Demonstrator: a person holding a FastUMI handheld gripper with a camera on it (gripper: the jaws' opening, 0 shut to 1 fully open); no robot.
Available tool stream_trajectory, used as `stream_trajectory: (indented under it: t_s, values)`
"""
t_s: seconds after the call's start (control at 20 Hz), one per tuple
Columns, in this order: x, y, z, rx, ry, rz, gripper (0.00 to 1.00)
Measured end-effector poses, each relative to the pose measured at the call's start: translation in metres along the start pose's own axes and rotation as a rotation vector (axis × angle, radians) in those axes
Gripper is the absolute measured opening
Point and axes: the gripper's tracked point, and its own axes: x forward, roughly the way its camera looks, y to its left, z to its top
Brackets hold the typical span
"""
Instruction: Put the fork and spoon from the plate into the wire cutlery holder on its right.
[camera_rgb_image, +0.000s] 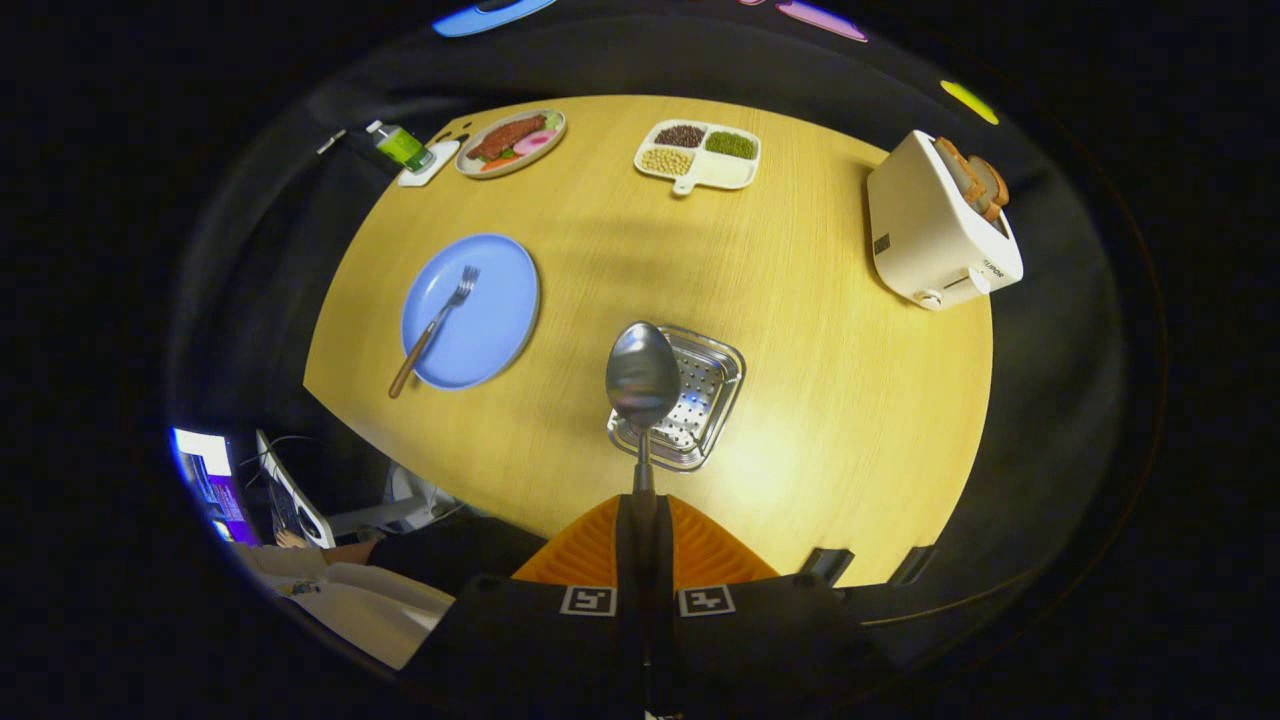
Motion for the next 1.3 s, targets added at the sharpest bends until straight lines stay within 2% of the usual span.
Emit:
stream_trajectory:
  t_s: [0.4,0.6,0.75,0.85,0.9,0.95,1.0,1.15,1.25,1.3]
  values:
    - [0.034,-0.023,0.002,-0.072,0.176,0.006,0.08]
    - [0.043,-0.023,0.005,-0.063,0.234,-0.001,0.08]
    - [0.048,-0.027,0.015,-0.031,0.229,-0.011,0.1]
    - [0.046,-0.029,0.024,0.005,0.198,-0.02,0.17]
    - [0.044,-0.029,0.029,0.026,0.177,-0.018,0.27]
    - [0.04,-0.028,0.033,0.045,0.156,-0.012,0.3]
    - [0.037,-0.025,0.035,0.059,0.137,0.003,0.41]
    - [0.024,-0.013,0.044,0.064,0.053,0.038,0.47]
    - [0.014,-0.002,0.047,0.04,-0.006,0.051,0.8]
    - [0.011,0.003,0.048,0.028,-0.039,0.052,0.9]
